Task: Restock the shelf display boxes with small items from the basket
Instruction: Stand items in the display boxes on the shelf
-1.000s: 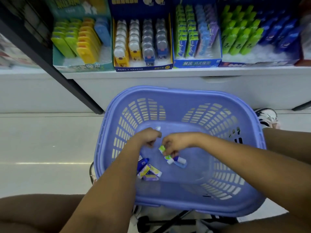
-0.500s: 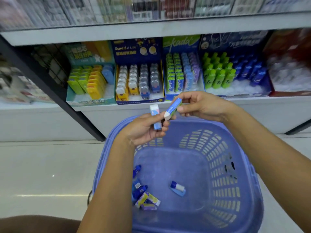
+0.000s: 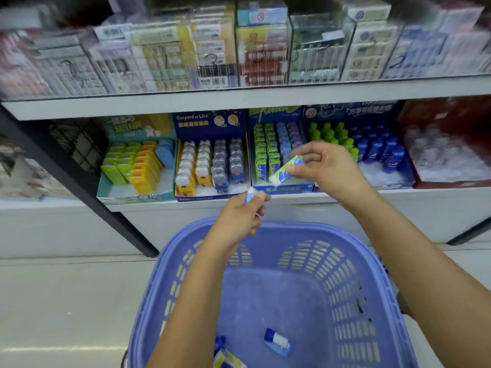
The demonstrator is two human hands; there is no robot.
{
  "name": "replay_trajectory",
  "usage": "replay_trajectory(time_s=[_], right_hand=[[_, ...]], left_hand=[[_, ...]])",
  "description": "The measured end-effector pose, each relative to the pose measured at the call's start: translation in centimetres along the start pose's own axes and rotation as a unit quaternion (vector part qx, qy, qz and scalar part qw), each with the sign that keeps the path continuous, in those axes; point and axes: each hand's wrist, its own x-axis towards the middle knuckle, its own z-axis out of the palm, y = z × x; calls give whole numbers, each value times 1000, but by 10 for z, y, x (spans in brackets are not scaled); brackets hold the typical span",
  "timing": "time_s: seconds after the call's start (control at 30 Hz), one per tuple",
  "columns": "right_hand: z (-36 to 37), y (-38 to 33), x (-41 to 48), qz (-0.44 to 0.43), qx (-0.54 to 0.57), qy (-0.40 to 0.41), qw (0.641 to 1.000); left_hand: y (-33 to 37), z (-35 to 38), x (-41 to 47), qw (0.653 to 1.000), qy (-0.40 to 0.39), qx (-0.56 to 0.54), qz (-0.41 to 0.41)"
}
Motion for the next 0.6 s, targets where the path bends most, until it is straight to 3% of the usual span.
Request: replay_trajectory(time_s=[0.07,0.13,0.43,0.6], right_hand=[[4,2,6,-58,-56,86,993],[10,4,9,-92,-92,112,985],[42,31,17,-139,-128,67,980],[47,34,18,-230,-208,86,947]], left_hand=[[-3,-3,2,999,28,-29,-32],[-3,-7,4,996,39,-65,-49],[-5,-16,10,973,41,-205,-92],[-3,-16,9,966,33,-240,-87]])
